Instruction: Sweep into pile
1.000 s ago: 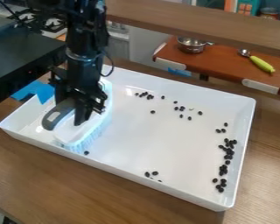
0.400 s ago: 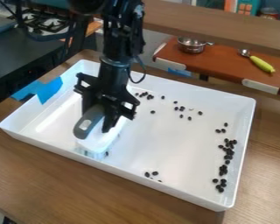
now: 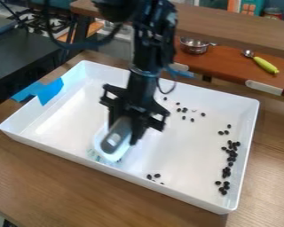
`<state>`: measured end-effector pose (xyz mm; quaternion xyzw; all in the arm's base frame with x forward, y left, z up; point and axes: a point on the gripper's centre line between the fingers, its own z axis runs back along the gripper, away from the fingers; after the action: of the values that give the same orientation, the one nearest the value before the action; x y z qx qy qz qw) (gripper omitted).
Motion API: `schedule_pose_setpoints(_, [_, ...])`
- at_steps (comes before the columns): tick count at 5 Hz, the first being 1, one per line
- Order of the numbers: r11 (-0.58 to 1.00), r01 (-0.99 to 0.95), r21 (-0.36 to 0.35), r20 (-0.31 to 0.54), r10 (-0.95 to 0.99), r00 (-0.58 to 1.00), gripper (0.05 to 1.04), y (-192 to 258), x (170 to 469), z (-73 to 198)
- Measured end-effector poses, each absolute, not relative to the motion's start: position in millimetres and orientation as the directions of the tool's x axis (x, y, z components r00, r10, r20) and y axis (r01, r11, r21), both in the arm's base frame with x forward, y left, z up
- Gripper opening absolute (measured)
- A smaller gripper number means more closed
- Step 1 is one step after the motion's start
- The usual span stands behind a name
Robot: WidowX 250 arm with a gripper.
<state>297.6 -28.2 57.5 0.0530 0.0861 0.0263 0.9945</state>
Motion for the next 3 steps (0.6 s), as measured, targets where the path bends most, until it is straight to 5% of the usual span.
schedule_pose_setpoints(3, [0.999, -0.043, -0.012, -0.22, 0.039, 0.975, 0.495, -95.5, 288.5, 59.7])
